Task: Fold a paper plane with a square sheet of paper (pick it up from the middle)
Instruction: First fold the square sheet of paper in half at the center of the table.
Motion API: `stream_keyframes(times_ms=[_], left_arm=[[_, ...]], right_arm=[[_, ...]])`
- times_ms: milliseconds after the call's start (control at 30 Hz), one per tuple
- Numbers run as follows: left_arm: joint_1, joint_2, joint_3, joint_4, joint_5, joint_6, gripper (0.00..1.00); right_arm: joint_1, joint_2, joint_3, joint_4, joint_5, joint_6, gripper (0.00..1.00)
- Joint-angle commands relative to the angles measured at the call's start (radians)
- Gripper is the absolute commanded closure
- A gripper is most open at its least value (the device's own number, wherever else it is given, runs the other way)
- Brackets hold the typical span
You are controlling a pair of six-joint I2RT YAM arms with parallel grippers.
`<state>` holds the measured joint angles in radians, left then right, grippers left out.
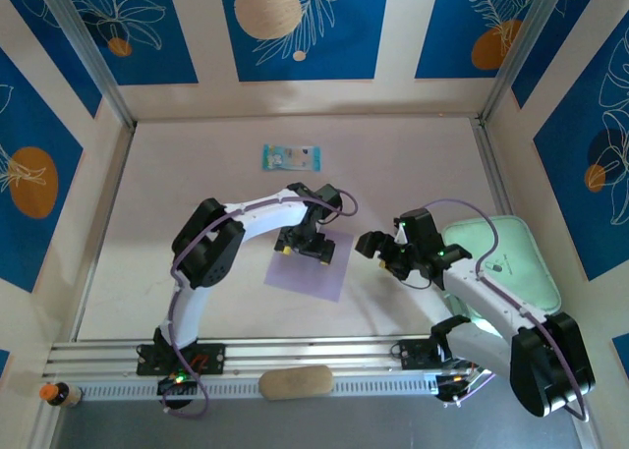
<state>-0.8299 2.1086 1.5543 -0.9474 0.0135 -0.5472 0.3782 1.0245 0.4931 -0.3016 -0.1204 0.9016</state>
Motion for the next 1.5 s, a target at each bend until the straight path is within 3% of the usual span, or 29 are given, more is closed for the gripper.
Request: stream_keyframes(times_ms=[0,533,733,1033,1167,1467], left_arm=[[-0.008,0.039,-0.066,0.033,0.021,-0.027,0.03],[-0.022,0.036,-0.086,0.052,-0.003,-0.026,0.12],[-0.022,-0.041,-0.073,0.076,0.011,-0.008,0.28],[-0.013,-0.251,-0.194,0.249,0.061,-0.014,0.51],[0.013,-0.332,-0.264,0.343,0.163,-0.04,0.53],[0.117,-0.456,-0.453,0.689,0.525,-0.227,0.55]], right_arm=[[-0.002,-0.027,-0.008,-0.019,-0.001,0.018,0.12],[0.002,0.011,0.021,-0.021,0.002,0.022,0.12],[0.016,0.043,0.059,-0.021,0.039,0.02,0.12],[0.014,0.086,0.12,-0.06,0.121,0.065,0.14],[-0.032,0.083,0.125,-0.081,0.138,0.147,0.18],[-0.093,-0.025,0.021,0.2,-0.105,0.085,0.19]])
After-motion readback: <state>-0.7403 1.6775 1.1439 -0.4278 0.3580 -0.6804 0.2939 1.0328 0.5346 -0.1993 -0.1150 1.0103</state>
